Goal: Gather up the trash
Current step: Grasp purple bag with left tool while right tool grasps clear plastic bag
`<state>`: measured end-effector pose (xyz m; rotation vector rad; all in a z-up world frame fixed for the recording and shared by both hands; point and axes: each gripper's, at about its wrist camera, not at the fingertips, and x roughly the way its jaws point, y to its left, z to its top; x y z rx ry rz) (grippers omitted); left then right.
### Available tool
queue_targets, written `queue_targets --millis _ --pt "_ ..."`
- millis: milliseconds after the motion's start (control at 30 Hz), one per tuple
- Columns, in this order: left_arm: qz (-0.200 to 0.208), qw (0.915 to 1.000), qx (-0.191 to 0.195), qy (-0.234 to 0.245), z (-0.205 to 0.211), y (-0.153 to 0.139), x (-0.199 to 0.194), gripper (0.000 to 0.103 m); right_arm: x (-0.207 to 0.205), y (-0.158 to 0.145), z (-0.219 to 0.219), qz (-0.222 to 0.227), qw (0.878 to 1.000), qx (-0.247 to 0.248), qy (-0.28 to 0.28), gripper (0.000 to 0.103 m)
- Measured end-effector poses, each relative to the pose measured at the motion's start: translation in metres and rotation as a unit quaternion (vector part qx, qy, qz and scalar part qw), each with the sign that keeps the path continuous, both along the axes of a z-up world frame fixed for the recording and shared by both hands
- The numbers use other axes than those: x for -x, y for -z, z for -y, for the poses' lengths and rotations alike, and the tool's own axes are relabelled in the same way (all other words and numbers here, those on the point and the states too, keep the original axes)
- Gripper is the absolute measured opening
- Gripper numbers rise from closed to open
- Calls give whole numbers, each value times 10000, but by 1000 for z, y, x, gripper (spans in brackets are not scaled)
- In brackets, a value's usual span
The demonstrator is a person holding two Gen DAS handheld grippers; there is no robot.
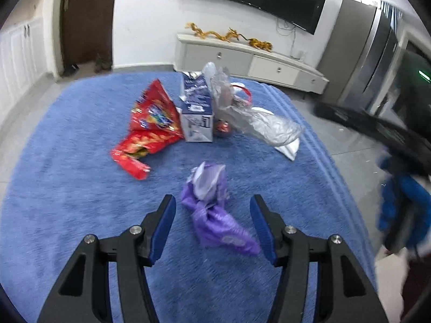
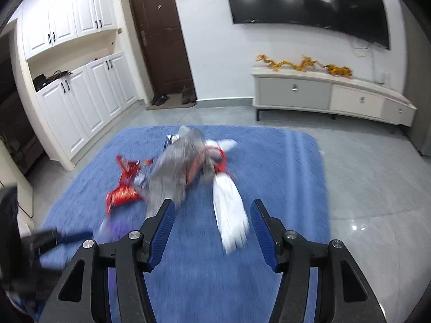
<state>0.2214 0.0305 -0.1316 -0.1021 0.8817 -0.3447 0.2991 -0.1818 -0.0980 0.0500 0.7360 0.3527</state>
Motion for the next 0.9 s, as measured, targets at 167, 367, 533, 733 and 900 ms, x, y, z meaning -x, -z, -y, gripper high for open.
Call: queue_targets --millis 167,367,533,733,900 --pt "-140 9997 123 137 0 10 -22 55 -70 21 -17 -463 9984 53 -332 52" --pt "-287 9991 240 208 -3 19 -37 50 -120 50 -29 -1031 9930 157 -553 51" --pt "-360 9988 262 199 -3 27 -40 46 -130 62 -39 -1244 9886 263 -805 30" --pt "-273 9992 237 194 -2 26 -34 41 -110 49 -42 -852 9920 415 -839 10" --pt "-161 9996 205 145 -1 19 -24 38 -89 26 -39 -450 9952 360 -795 9"
